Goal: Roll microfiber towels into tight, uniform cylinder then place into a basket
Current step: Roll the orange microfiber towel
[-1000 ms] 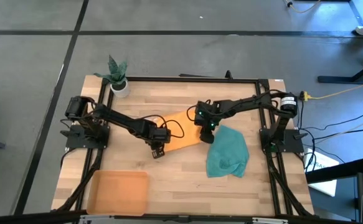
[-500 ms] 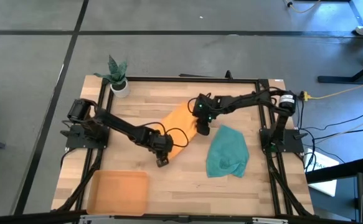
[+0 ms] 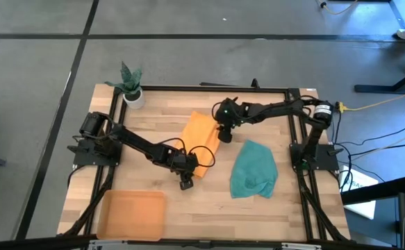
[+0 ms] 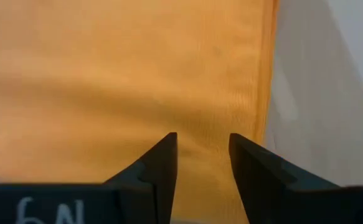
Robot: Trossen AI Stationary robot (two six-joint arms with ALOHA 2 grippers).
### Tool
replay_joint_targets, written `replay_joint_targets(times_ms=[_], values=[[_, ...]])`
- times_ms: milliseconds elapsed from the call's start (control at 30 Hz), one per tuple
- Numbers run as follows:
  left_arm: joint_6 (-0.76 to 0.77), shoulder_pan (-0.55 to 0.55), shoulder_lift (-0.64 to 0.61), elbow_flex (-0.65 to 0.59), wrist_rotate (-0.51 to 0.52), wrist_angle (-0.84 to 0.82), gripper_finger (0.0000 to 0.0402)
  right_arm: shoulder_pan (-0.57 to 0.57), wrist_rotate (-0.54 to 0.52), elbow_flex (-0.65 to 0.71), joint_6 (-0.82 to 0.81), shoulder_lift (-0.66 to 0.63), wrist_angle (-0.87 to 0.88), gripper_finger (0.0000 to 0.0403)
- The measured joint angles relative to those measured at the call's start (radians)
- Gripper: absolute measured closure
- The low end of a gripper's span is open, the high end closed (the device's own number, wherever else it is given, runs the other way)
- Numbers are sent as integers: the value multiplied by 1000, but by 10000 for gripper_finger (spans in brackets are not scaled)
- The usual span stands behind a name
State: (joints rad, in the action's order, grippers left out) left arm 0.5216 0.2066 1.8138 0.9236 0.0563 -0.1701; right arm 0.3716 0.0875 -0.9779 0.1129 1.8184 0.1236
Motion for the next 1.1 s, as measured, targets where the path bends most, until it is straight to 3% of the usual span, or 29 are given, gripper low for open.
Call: replay_joint_targets(times_ms=[133,300,433,633,867,1100], values=[[0,-1,-38,-3,55,-77,319,-2,23,-1,-3,-84,39,257],[-4,-2,-89,-4,87,-209,319,-16,180,-3,21,-173,76,257],[-7,-10,-137,-1,92,-236,319,-61,231,-3,78,-174,72,257],[-8,-41,-209,-1,101,-308,319,-128,223,-3,102,-120,27,257],[5,-99,-226,-3,192,-464,319,-150,220,-3,101,-39,-23,257],[34,-126,-222,-83,168,-393,319,-151,113,-3,73,20,-21,257]])
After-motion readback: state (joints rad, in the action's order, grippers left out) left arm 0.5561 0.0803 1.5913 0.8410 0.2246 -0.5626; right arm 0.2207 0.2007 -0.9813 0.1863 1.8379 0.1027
